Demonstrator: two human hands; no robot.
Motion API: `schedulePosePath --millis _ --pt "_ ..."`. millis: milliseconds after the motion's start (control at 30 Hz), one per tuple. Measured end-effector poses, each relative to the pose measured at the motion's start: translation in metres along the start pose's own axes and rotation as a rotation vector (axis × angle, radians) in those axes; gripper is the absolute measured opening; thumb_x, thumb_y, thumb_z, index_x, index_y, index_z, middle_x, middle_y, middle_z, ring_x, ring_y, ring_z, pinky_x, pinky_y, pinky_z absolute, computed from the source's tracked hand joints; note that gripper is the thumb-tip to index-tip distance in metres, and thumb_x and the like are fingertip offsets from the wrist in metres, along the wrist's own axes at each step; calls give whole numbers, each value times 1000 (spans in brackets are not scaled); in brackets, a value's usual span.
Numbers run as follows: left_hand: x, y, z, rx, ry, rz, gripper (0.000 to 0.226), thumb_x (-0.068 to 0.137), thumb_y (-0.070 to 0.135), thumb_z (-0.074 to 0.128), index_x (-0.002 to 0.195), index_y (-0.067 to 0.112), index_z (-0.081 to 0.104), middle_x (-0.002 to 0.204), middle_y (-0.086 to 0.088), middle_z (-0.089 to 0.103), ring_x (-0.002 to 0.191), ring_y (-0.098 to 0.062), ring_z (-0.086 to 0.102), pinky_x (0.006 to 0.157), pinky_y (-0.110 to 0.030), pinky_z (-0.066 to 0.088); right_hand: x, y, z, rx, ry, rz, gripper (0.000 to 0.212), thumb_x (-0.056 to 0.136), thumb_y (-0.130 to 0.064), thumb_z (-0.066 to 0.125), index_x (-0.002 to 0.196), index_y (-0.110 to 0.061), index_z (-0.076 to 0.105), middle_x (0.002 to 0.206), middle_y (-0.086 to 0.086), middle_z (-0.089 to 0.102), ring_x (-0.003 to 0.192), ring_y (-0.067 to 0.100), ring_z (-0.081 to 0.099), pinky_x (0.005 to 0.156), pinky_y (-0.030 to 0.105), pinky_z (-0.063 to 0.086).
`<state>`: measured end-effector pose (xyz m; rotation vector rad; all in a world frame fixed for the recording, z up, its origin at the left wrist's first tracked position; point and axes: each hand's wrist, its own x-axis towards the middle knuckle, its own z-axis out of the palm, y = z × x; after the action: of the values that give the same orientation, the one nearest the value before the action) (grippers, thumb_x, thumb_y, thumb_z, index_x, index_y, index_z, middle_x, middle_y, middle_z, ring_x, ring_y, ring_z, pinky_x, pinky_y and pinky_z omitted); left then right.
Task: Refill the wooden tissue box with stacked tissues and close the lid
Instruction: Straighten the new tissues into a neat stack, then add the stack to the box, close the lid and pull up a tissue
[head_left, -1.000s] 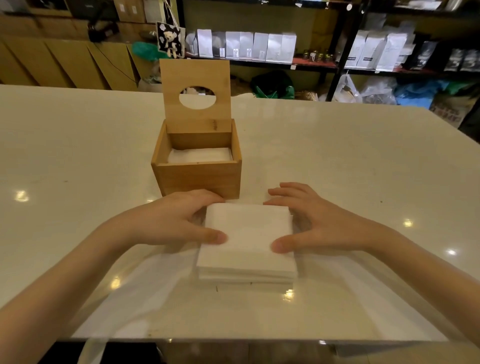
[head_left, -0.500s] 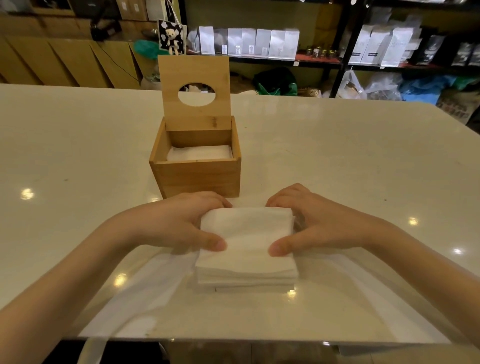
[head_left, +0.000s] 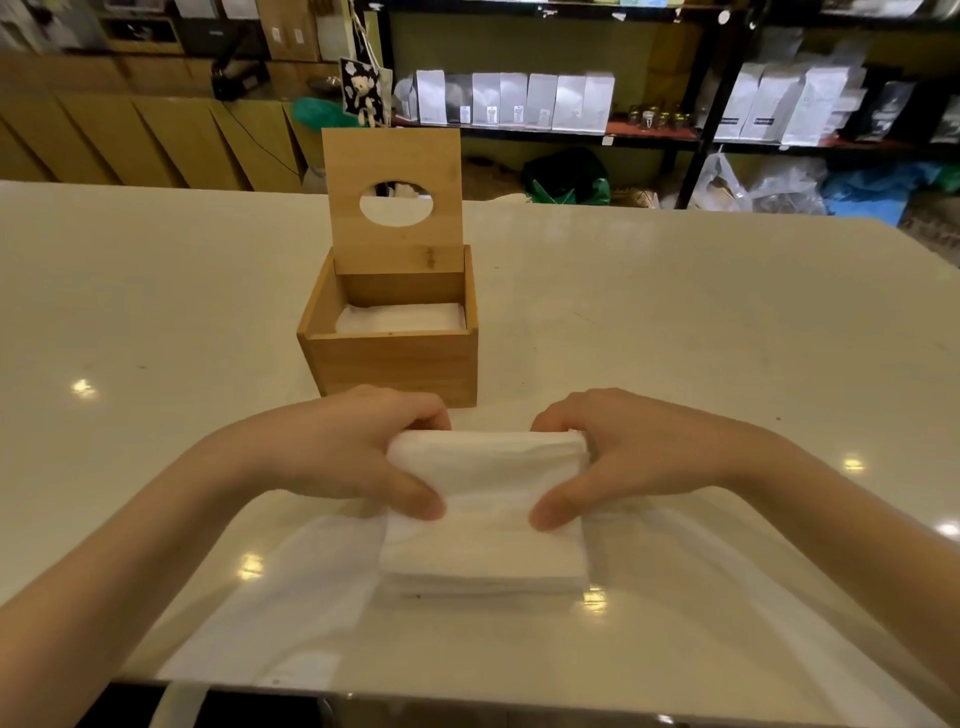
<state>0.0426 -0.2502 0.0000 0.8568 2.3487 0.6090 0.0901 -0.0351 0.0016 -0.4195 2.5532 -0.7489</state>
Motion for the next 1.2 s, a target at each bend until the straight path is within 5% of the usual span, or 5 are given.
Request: schedulePosePath --millis 233,467,800,967,1200 --pt "-2 -5 -13 -456 94 -39 57 51 28 86 102 30 60 93 14 70 87 -5 67 67 -17 55 2 9 -20 376 61 21 13 67 -38 75 70 -27 70 75 -12 72 76 5 65 75 22 45" --pt "-14 4 -34 -719 357 -21 53 33 47 84 83 32 75 90 4 77 82 -15 72 61 -26 60 14 -2 -50 491 157 15 49 43 -50 67 81 -21 72 93 -3 75 93 15 67 100 42 44" --pt "-6 -8 -106 -682 628 -149 56 49 33 68 101 11 66 90 -4 75 78 -17 72 61 -22 59 74 -34 -101 547 262 35 38 54 -40 73 84 -17 72 83 -1 75 82 15 69 94 42 47" --pt "11 -25 -125 -629 527 -303 28 50 30 70 73 14 73 72 2 76 64 -10 71 50 -15 55 104 -33 -105 536 323 162 38 62 -39 74 94 -18 70 104 -1 67 102 16 59 89 35 48" --pt "27 -45 -135 -444 498 -381 14 64 29 75 54 21 70 81 23 50 76 1 44 85 -31 32 121 -36 -98 511 323 286 39 67 -39 73 100 -21 62 104 -10 49 104 14 42 93 33 30"
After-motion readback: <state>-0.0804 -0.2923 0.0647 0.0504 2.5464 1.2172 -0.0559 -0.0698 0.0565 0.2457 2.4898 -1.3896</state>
